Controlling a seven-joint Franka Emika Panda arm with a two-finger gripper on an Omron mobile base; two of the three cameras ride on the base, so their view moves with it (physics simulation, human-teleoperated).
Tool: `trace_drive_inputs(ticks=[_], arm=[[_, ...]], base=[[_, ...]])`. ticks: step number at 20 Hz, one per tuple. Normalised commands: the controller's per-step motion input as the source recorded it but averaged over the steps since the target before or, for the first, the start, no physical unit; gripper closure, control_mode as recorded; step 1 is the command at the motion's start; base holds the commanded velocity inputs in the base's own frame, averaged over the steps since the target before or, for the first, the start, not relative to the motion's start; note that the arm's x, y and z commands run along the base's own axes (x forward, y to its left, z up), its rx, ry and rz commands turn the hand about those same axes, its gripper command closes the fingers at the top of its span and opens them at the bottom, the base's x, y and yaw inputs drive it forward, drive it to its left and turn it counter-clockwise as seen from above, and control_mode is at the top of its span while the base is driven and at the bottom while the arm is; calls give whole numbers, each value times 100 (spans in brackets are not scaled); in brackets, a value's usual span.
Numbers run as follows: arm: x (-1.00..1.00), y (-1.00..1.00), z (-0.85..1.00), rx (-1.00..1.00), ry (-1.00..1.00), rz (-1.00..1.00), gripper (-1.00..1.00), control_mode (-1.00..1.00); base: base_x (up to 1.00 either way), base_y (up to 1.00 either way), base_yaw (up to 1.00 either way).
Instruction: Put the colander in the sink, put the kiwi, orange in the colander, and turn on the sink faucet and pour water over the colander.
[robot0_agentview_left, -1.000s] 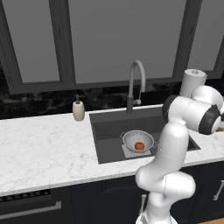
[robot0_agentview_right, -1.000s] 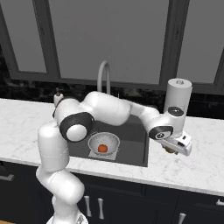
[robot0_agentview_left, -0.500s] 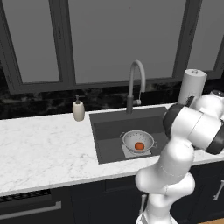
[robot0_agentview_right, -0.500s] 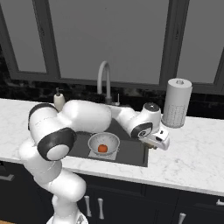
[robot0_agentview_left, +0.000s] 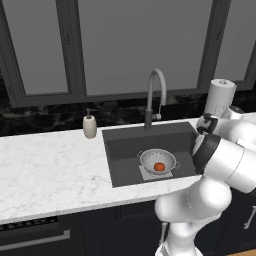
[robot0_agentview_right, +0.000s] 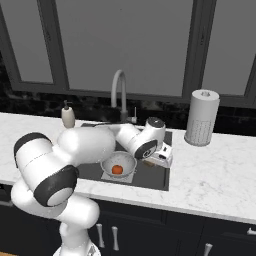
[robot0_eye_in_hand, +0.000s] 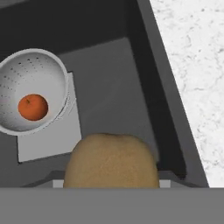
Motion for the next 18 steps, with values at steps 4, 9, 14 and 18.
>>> trace_drive_inputs(ticks=[4, 9, 14, 18], arm=[[22, 71, 0, 6, 0, 15, 100, -100], [34, 61, 0, 6, 0, 15, 100, -100], [14, 55, -3, 2, 8, 14, 100, -100], [2, 45, -15, 0, 15, 4, 100, -100]], base=[[0, 0, 0], [0, 0, 0], [0, 0, 0], [0, 0, 0]])
